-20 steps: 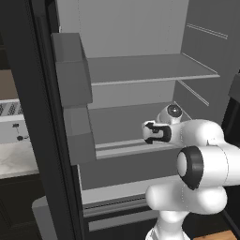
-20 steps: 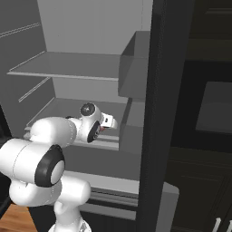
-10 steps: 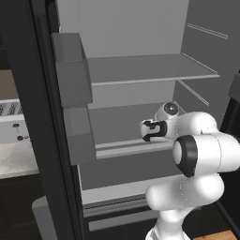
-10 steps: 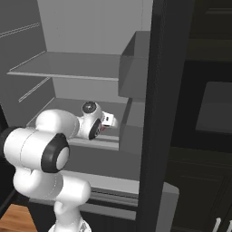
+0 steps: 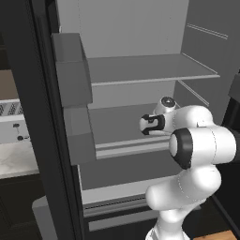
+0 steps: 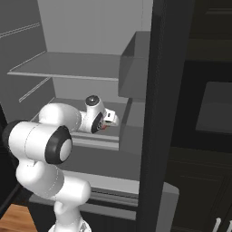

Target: Retrieve the tangerine and peach from the fridge and place them into the bowl on the dining table.

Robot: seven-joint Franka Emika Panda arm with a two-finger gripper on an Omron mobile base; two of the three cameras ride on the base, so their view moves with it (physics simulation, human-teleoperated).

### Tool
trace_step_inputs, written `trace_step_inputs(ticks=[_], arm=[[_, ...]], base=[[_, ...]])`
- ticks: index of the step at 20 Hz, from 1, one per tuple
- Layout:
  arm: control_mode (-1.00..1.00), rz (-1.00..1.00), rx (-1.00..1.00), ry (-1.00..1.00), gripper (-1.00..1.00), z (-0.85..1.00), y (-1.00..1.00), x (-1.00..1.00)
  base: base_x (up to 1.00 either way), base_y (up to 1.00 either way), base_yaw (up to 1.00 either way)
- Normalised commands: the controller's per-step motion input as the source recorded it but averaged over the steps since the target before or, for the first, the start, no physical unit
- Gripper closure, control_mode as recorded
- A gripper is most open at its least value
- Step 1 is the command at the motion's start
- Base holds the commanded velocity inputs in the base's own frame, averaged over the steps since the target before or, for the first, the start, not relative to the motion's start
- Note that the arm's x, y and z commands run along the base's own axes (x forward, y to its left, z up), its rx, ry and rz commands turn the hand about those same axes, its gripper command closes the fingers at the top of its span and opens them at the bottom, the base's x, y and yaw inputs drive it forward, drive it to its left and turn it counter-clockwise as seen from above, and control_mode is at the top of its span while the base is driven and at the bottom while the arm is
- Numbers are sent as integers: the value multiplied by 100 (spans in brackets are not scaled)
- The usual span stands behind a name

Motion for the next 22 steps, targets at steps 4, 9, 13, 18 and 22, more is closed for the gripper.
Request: trace_step_inputs(ticks=[4, 9, 13, 18, 22], arm=[[-100, 0, 0, 4, 100, -72, 0, -11], [-100, 0, 0, -3, 100, -71, 0, -38], [-100, 0, 0, -15, 100, -62, 0, -73], [-100, 0, 0, -11, 100, 7, 0, -97], [-100, 0, 0, -2, 100, 50, 0, -100]], base=[[0, 0, 0], [0, 0, 0], [0, 0, 0], [0, 0, 0], [0, 0, 0]])
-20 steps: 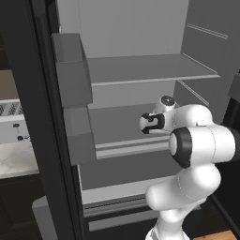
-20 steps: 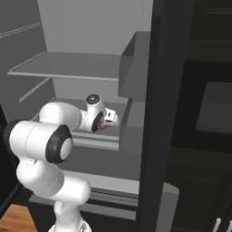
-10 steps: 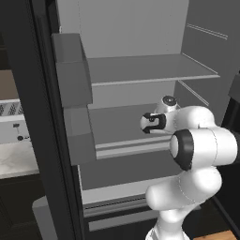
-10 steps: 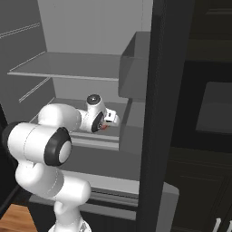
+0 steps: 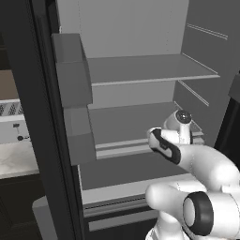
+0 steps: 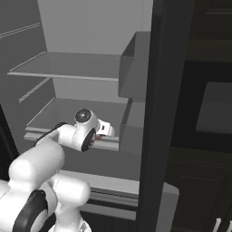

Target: Retrieve the tangerine and peach from the fridge and place them into the bowl on the dining table.

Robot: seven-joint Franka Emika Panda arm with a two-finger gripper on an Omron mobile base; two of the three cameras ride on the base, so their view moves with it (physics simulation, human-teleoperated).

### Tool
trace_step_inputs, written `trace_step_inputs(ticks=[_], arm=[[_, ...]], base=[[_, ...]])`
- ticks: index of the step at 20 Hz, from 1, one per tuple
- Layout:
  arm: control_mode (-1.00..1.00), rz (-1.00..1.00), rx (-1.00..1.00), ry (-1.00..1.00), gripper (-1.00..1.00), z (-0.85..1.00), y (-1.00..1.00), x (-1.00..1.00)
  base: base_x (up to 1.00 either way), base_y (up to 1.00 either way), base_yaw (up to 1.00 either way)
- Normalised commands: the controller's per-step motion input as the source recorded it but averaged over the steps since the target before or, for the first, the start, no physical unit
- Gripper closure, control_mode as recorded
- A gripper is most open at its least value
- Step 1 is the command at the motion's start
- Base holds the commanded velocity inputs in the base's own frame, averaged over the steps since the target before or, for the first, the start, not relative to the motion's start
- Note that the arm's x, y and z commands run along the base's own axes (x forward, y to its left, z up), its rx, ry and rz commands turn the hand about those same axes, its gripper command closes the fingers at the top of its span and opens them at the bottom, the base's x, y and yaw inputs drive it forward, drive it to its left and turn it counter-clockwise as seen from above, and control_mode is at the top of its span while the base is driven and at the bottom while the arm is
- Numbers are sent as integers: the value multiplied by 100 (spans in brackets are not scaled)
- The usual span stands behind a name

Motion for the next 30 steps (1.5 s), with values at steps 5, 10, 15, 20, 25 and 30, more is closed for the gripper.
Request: trace_step_inputs(ticks=[5, 10, 15, 20, 25, 30], arm=[[-100, 0, 0, 0, 100, 99, 0, -100], [-100, 0, 0, 0, 100, 100, -2, -100], [-100, 4, 0, 0, 100, 100, 0, -100], [-100, 7, 0, 0, 100, 87, 0, -99], [-100, 13, 0, 4, 100, 29, 10, -71], [-100, 8, 0, 1, 100, 6, 4, -19]], base=[[0, 0, 0], [0, 0, 0], [0, 0, 0], [0, 0, 0], [0, 0, 0], [0, 0, 0]])
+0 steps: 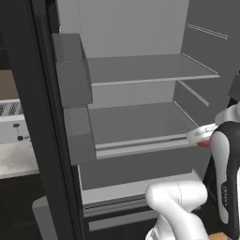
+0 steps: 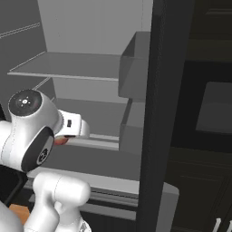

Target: Retrieve the tangerine and peach from the fridge and place them into the bowl on the dining table.

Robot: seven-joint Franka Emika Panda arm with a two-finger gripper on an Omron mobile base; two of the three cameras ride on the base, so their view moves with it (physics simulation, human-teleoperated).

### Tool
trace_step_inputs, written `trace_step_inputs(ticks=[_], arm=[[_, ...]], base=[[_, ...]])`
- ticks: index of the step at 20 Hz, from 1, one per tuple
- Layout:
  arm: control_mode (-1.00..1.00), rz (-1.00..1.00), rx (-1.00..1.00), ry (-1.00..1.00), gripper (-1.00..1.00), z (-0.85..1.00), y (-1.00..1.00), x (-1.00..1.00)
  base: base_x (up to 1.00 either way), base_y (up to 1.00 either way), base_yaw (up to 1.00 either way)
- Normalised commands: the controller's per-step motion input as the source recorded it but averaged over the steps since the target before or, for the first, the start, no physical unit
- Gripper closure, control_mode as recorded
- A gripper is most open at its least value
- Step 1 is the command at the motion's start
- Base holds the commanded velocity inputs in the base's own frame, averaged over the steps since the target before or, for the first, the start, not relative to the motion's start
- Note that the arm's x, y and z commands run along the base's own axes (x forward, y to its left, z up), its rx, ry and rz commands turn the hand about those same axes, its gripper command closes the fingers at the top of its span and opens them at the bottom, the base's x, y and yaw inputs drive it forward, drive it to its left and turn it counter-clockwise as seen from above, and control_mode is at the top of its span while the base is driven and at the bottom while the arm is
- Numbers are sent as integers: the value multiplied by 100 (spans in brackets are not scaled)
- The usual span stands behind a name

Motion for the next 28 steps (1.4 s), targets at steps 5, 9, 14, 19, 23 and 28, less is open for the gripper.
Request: trace_step_inputs(ticks=[5, 9, 14, 19, 23, 28], arm=[[-100, 4, 0, 0, 100, 0, 6, -1], [100, 0, 0, 0, 100, 0, 0, 0], [100, 0, 0, 0, 100, 0, 0, 0], [100, 0, 0, 0, 100, 0, 0, 0], [100, 0, 0, 0, 100, 0, 0, 0], [100, 0, 0, 0, 100, 0, 0, 0]], base=[[0, 0, 0], [-23, 1, 5], [-68, 0, 10], [-66, 0, 16], [-36, -1, 27], [-20, -11, 37]])
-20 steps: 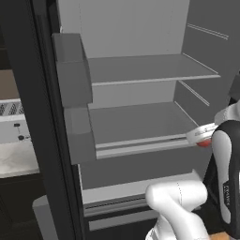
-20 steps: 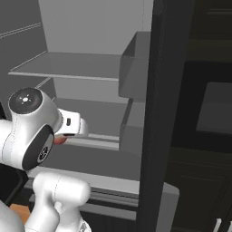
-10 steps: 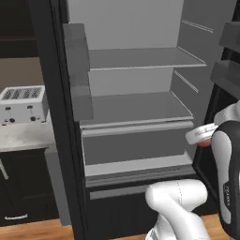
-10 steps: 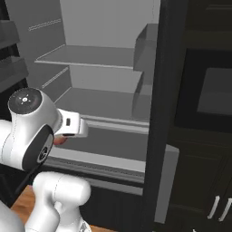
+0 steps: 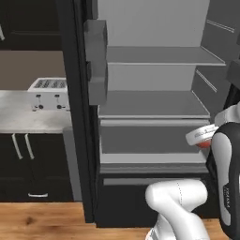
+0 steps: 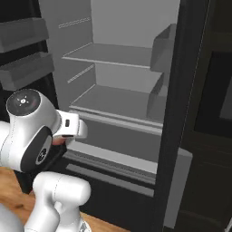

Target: Retrieve the tangerine and peach from the fridge and place them into the bowl on the dining table.

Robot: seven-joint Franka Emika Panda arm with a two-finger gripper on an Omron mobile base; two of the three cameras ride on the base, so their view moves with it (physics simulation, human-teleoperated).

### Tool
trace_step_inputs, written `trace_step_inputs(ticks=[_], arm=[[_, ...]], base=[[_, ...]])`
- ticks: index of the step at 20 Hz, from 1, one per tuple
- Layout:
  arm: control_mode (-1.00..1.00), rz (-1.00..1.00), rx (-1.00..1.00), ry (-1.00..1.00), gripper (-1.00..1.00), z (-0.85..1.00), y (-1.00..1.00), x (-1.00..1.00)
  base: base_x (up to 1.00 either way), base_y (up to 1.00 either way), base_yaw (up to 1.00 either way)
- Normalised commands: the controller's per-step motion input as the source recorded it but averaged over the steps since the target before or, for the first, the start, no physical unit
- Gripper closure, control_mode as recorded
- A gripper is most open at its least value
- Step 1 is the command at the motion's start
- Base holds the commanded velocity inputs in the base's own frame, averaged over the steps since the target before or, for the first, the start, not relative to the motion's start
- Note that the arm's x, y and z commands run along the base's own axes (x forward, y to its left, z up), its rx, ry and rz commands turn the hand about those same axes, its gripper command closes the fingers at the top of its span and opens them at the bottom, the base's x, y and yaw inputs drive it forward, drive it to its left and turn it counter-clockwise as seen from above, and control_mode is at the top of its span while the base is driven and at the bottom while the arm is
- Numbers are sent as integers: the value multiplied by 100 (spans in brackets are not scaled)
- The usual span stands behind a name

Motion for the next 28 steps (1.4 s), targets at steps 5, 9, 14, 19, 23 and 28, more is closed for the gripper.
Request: trace_step_inputs(ticks=[5, 9, 14, 19, 23, 28], arm=[[100, 0, 0, 0, 100, 0, 0, 0], [100, 0, 0, 0, 100, 0, 0, 0], [100, 0, 0, 0, 100, 0, 0, 0], [100, 0, 0, 0, 100, 0, 0, 0], [100, 0, 0, 0, 100, 0, 0, 0], [100, 0, 0, 0, 100, 0, 0, 0]], base=[[-23, -23, 42], [-47, -27, 41], [-70, -29, 37], [-79, -6, 36], [-67, 6, 40], [-56, 1, 50]])
